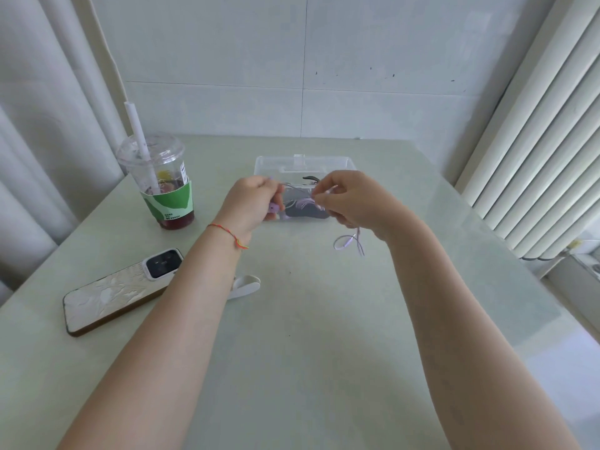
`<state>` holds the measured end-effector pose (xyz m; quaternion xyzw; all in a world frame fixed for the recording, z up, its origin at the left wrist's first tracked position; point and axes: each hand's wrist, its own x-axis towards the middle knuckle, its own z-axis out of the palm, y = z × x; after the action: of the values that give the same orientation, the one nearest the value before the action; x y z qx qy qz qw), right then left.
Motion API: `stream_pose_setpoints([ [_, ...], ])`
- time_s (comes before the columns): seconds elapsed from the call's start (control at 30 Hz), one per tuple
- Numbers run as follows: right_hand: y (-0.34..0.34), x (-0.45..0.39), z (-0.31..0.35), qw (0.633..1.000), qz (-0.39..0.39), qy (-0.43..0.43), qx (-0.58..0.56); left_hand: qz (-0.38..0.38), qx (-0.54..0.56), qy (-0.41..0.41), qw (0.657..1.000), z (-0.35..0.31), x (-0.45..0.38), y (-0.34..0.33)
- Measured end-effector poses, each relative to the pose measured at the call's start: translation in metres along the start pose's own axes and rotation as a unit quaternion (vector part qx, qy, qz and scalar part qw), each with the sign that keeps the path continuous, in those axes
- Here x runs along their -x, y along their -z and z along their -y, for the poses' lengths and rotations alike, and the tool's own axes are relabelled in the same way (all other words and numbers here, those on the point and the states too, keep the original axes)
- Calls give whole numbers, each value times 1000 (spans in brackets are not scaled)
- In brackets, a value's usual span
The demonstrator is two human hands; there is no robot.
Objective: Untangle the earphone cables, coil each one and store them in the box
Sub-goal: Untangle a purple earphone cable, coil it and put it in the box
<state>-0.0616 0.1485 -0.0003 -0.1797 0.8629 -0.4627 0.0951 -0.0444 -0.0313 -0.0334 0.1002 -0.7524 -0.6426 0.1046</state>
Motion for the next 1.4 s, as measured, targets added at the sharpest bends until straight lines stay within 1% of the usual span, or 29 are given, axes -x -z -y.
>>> stream_pose_setpoints([
  [0.07,13,-1,-6,999,-21,-10,46,-65,20,27,997,6,-8,5],
  [0.13,26,-3,-15,992,-64,-27,109,-96,33,50,994,11,-12,9],
  [0.17,31,-5,-20,985,-98,-39,139,-104,38,56,992,12,-14,10],
  [0.27,44,-9,-35,945,-231,-94,213,-126,40,69,989,15,-17,13],
  [0.33,45,-8,-39,916,-292,-129,243,-142,35,74,987,15,-18,12],
  [0.4,41,-5,-35,888,-314,-148,301,-146,24,69,987,14,-16,12],
  [0.43,38,-4,-32,878,-321,-145,323,-133,10,61,989,13,-13,12],
  [0.47,36,-3,-29,876,-325,-127,332,-104,-9,52,993,11,-10,11],
  [0.5,33,-4,-25,883,-325,-96,325,-60,-29,45,997,10,-6,9],
  [0.53,30,-5,-20,897,-316,-55,303,-14,-45,36,998,8,-2,6],
  [0.6,19,-7,-10,936,-269,26,226,46,-66,13,997,5,4,-2],
  [0.67,3,-6,1,972,-175,58,148,65,-70,-4,995,1,9,-10],
  [0.73,-13,-4,5,986,-76,59,138,77,-64,-12,995,0,12,-16],
  [0.77,-19,-5,4,987,-48,60,141,79,-60,-14,995,-1,14,-18],
  [0.8,-24,-5,2,988,-40,61,139,78,-51,-12,996,-1,15,-19],
  [0.9,-25,-6,3,986,-68,55,140,64,-3,7,998,-1,14,-19],
  [1.0,-20,-6,4,975,-64,62,206,30,69,50,996,0,11,-16],
  [1.1,-19,-3,6,973,-40,82,213,0,172,97,980,0,5,-11],
  [1.17,-19,0,8,972,-29,97,213,-17,238,123,963,0,3,-7],
  [1.23,-20,2,11,971,-21,108,211,-18,288,145,947,-1,2,-3],
  [1.3,-20,3,12,972,-28,112,203,-4,304,155,940,-2,3,1],
  [1.37,-18,2,12,974,-53,116,187,25,272,149,951,-2,4,5],
  [1.4,-17,2,12,975,-66,119,176,53,239,140,959,-2,4,6],
])
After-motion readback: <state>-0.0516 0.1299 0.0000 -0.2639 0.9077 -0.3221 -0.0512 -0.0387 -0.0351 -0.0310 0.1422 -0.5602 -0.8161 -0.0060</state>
